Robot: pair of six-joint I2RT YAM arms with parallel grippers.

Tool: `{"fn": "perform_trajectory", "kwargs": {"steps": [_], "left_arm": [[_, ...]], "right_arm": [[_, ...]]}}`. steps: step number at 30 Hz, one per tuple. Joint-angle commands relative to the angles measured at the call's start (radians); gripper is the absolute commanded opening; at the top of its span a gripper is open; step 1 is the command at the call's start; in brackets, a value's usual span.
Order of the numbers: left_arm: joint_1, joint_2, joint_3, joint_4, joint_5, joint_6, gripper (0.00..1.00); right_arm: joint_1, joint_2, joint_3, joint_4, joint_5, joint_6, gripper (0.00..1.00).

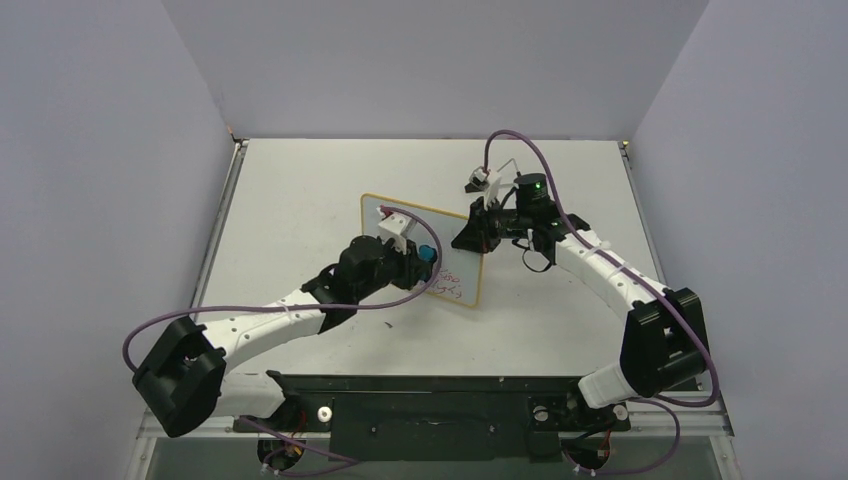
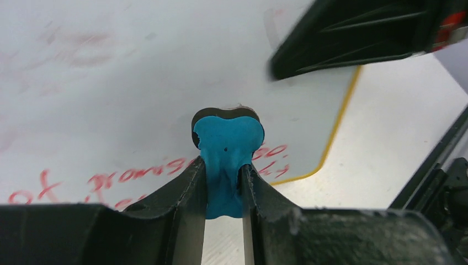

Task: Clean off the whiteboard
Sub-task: Erase the whiteboard at the center of the board.

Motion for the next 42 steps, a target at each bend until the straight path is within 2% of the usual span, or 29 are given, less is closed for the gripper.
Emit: {"fn": "perform_trajectory", "kwargs": {"steps": [1,6,11,18,23,25,30,38,42], "left_arm": [[0.095,-0.108,-0.107,-0.033,-0.069,-0.097,0.0],[0.234,-0.209,-0.199,-0.091,-0.168,-0.081,0.0],[0.289,-0.182,-0.274,0.008,-0.286,-0.091,0.0],[0.249,-0.103,-0.309,0.204,-0.352,-0.077,0.0],[0.206,-0.076,-0.375,0.433,-0.369,0.001,0.0],[0.203,-0.022,-0.354,0.462,-0.353,0.028,0.0],[0.2,0.124,-0.261,0.455,-0.357,0.04,0.0],[0.191,0.243,-0.174,0.42,-0.303,0.034,0.0],[0.137,0.279,-0.178,0.434,-0.271,0.034,0.0]], "right_arm": [[-0.03,-0.069,0.076,-0.082,-0.061,-0.214,0.0],[-0.066,-0.073,0.077,-0.124,-0.094,-0.278,0.0],[-0.066,-0.063,0.077,-0.122,-0.094,-0.266,0.0],[-0.081,-0.047,0.052,-0.045,-0.121,-0.091,0.0],[-0.08,-0.059,0.017,-0.011,-0.105,-0.048,0.0],[-0.078,-0.044,0.021,-0.019,-0.103,-0.055,0.0],[-0.075,-0.039,0.022,-0.021,-0.101,-0.061,0.0],[-0.072,-0.042,0.022,-0.02,-0.11,-0.066,0.0],[-0.071,-0.043,0.023,-0.021,-0.114,-0.065,0.0]]}}
